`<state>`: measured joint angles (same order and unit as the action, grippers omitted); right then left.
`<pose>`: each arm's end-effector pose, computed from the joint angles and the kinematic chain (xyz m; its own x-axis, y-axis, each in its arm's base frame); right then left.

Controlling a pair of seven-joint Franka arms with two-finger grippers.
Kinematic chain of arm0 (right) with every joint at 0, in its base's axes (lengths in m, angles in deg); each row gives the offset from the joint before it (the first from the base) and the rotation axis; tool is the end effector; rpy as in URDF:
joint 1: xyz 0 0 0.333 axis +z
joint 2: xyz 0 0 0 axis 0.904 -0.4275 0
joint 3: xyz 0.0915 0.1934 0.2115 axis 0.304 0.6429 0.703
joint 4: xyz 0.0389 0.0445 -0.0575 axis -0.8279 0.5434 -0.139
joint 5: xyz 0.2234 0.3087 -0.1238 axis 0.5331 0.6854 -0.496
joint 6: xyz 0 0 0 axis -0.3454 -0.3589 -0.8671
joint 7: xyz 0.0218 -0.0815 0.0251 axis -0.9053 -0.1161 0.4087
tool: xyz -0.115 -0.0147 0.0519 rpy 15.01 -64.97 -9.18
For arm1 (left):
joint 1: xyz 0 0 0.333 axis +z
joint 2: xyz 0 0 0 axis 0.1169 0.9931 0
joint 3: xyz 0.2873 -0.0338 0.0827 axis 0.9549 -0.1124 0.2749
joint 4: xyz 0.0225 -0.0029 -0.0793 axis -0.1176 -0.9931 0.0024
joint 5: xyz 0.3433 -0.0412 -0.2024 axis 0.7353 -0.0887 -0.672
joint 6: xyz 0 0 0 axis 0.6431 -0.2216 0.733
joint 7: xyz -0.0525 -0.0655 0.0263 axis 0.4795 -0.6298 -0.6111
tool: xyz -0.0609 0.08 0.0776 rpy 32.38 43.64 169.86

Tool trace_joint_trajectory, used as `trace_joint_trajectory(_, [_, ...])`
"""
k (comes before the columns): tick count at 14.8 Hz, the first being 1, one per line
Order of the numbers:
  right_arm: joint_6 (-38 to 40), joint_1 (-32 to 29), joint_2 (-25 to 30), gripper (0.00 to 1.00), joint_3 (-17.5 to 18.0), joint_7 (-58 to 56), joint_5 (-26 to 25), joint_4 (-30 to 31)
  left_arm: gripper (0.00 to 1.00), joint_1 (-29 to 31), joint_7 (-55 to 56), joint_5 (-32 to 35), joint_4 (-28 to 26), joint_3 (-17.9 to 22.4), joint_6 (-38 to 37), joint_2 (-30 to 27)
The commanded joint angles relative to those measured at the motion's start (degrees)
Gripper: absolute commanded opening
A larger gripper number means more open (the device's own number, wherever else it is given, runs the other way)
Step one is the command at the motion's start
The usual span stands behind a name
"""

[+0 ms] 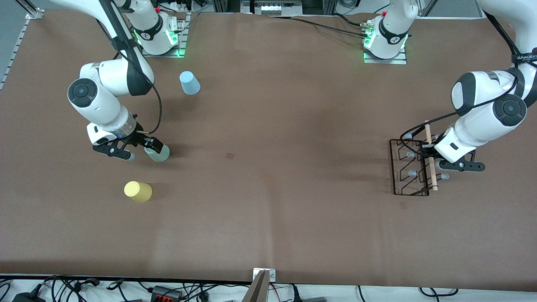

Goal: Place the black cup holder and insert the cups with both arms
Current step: 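Carry the rack to mid-table with the left gripper while the right gripper reaches, then lower the rack with the left gripper while the right gripper grasps the cup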

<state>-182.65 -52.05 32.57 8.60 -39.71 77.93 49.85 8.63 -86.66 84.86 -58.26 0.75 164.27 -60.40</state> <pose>0.5604 0.0982 0.2533 0.9616 -0.2632 0.0773 -0.2619 -0.9647 -0.0267 0.5897 0.0283 0.2884 0.9981 -0.0586 -0.0183 -0.0593 -0.9972 -0.0449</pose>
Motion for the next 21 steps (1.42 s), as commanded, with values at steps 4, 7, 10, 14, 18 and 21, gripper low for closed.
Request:
trace_joint_trajectory(4, [-3.27,-0.08,1.16,1.0,-0.14,-1.04,0.48,4.85,0.01,0.55,-0.69,-1.07,4.09,-0.43,-2.24,-0.63])
trace_joint_trajectory(7, [-4.31,-0.6,1.16,1.0,-0.14,-1.83,0.39,6.6,0.01,-0.42,1.85,-1.07,12.35,-3.04,-15.23,-0.81])
trace_joint_trajectory(10, [-5.02,-1.04,0.9,1.0,-0.05,-3.06,0.39,6.87,0.01,-0.51,12.8,-1.07,15.62,-11.99,-20.26,-0.9])
trace_joint_trajectory(14, [-7.04,-1.48,-0.42,1.0,-0.05,-3.06,0.39,6.87,0.01,-1.56,21.01,-0.99,19.29,-25.8,-20.01,2.07])
trace_joint_trajectory(18, [-7.13,-1.31,-2.09,1.0,0.03,-3.06,0.21,6.87,0.01,-9.54,30.83,-1.07,26.15,-28.03,-19.75,9.54])
trace_joint_trajectory(21, [-7.04,-1.22,-2.27,1.0,0.04,-3.15,0.21,6.87,0.01,-17.89,41.64,-0.38,30.81,-27.76,-18.52,14.47])
